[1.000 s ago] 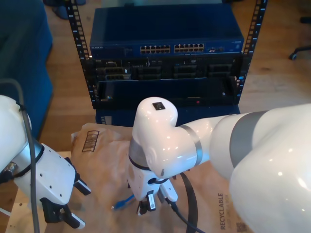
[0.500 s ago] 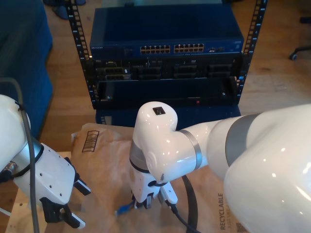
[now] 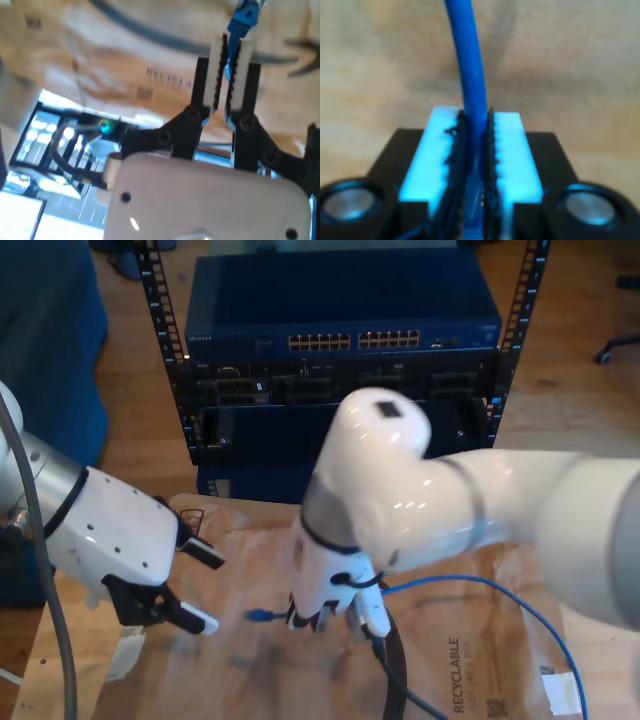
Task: Grab the cable and plug it in
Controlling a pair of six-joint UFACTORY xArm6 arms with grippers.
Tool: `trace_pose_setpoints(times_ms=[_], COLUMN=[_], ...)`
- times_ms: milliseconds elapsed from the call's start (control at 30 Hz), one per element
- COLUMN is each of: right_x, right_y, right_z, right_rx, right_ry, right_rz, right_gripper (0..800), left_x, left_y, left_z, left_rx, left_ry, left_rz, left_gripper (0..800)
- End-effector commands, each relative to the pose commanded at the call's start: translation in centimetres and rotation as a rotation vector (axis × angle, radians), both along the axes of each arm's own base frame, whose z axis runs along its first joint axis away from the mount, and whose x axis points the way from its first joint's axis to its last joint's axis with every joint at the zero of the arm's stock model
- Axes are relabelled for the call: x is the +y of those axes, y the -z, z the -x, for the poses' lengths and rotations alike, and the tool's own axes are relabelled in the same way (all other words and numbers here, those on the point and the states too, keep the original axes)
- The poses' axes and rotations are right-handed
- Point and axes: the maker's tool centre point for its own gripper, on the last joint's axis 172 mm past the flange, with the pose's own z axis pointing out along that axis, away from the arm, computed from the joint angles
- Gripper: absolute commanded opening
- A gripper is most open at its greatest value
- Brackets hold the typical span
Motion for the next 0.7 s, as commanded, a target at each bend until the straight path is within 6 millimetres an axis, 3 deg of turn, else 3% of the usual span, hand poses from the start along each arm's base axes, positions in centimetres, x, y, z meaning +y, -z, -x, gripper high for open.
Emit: trace_pose_setpoints(times_ms=[133, 300, 400, 533, 700], right_x=[-1.0, -0.4, 0.8, 2.1, 1.7], right_y=[-4.5, -8.1, -9.9, -12.4, -13.1], right_z=[0.4, 2.1, 2.6, 2.5, 1.8], right_rx=[0.054, 0.093, 0.122, 0.127, 0.145], right_ry=[0.074, 0.077, 0.074, 0.072, 0.101], right_rz=[-0.108, -0.189, -0.238, -0.297, -0.325], right_gripper=[2, 2, 2, 2, 2], left_x=[-1.3, -0.1, -0.6, -2.5, -2.5], left_y=[-2.3, -4.2, -5.3, -8.0, -8.7], left_z=[-1.1, -4.0, -3.9, -2.4, -1.8], left_rx=[-0.006, -0.021, 0.008, 0.015, -0.037], left_ry=[-0.012, -0.124, -0.131, -0.057, -0.011], left_rz=[0.088, 0.186, 0.274, 0.408, 0.451], left_gripper=[797, 789, 769, 732, 736])
